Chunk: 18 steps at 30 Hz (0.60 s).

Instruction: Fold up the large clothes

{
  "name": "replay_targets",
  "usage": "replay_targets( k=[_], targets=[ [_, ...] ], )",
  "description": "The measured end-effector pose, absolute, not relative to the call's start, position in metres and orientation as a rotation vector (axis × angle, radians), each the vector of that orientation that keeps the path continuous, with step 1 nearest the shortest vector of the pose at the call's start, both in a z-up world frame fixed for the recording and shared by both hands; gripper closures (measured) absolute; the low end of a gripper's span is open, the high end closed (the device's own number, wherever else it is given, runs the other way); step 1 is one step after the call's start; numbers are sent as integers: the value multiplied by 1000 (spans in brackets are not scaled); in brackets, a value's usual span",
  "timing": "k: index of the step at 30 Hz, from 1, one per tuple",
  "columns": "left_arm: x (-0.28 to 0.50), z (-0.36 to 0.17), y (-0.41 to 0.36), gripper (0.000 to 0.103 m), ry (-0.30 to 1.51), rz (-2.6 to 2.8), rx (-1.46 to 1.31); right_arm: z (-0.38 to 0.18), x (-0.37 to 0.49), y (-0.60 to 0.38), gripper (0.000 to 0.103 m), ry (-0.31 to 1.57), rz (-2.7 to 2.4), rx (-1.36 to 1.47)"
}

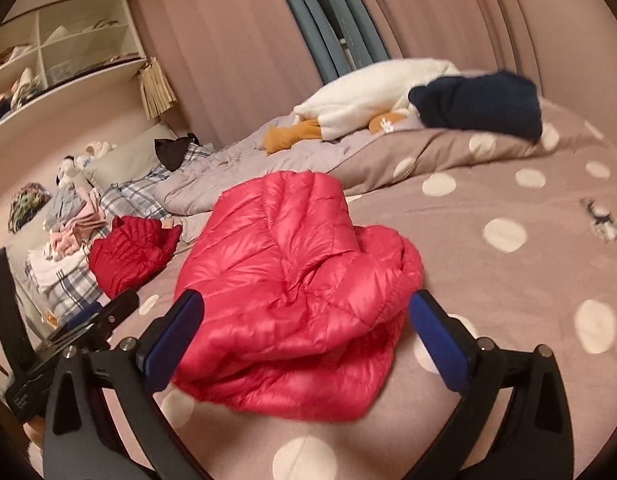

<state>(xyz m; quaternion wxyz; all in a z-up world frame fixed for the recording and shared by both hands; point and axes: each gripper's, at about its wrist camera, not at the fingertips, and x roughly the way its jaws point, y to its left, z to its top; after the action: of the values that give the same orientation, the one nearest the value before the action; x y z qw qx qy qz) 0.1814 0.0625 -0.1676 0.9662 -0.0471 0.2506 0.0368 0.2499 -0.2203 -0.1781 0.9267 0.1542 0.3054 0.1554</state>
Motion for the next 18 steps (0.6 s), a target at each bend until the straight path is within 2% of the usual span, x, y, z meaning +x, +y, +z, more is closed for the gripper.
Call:
replay_targets(
  k=[8, 18],
  targets=[
    [124, -124, 45, 1, 399, 38, -42, -130, 186, -231, 0, 530, 268, 258],
    [89, -100, 27, 1, 321, 39, -33, -107, 142, -250, 0, 488, 250, 254]
  ],
)
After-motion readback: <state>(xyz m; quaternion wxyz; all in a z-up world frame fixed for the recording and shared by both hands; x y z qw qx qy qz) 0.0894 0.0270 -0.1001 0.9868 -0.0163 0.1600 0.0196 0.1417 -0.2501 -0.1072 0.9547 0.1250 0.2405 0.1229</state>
